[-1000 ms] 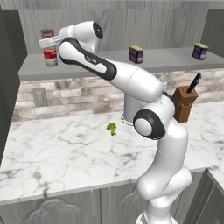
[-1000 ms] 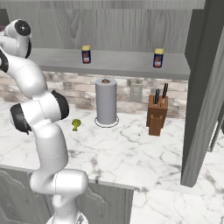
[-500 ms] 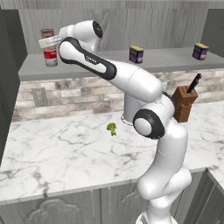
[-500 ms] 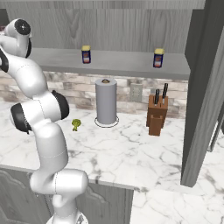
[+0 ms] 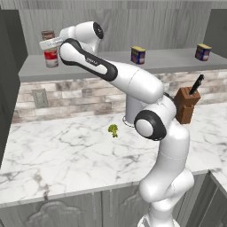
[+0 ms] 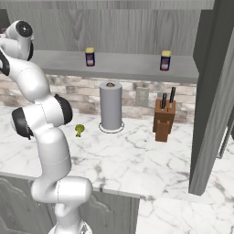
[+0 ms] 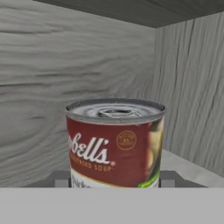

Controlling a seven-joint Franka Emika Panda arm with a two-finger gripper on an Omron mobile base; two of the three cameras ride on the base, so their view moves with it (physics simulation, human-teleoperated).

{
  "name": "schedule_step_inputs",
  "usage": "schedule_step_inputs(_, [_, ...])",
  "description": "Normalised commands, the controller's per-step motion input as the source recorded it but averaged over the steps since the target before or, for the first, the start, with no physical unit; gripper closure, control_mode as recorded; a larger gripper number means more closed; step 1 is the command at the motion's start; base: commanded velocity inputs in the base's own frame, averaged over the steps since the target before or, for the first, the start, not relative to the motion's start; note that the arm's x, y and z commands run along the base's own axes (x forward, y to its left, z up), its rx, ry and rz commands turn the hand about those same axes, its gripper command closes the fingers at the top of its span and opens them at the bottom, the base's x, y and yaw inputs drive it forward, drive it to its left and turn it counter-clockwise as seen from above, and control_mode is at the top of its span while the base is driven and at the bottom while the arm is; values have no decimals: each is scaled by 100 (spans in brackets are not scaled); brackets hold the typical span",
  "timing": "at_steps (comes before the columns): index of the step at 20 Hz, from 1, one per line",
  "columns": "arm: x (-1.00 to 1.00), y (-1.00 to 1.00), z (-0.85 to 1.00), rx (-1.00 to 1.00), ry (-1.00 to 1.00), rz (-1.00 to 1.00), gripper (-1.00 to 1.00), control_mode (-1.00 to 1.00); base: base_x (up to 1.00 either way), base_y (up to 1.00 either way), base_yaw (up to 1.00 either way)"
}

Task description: Stack two cans on top of the other two cans in the cabinet.

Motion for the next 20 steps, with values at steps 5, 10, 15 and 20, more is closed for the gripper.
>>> schedule_step_inputs(5, [5,0,-5,0,0,0,100,-100,0,0,0])
schedule_step_inputs(10, [2,0,-9,0,0,0,100,-100,0,0,0])
schedule_step_inputs(15, [0,0,-11,0,0,0,-100,-100,0,0,0])
schedule_step_inputs(20, [0,-3,-5,0,0,0,-100,-100,0,0,0])
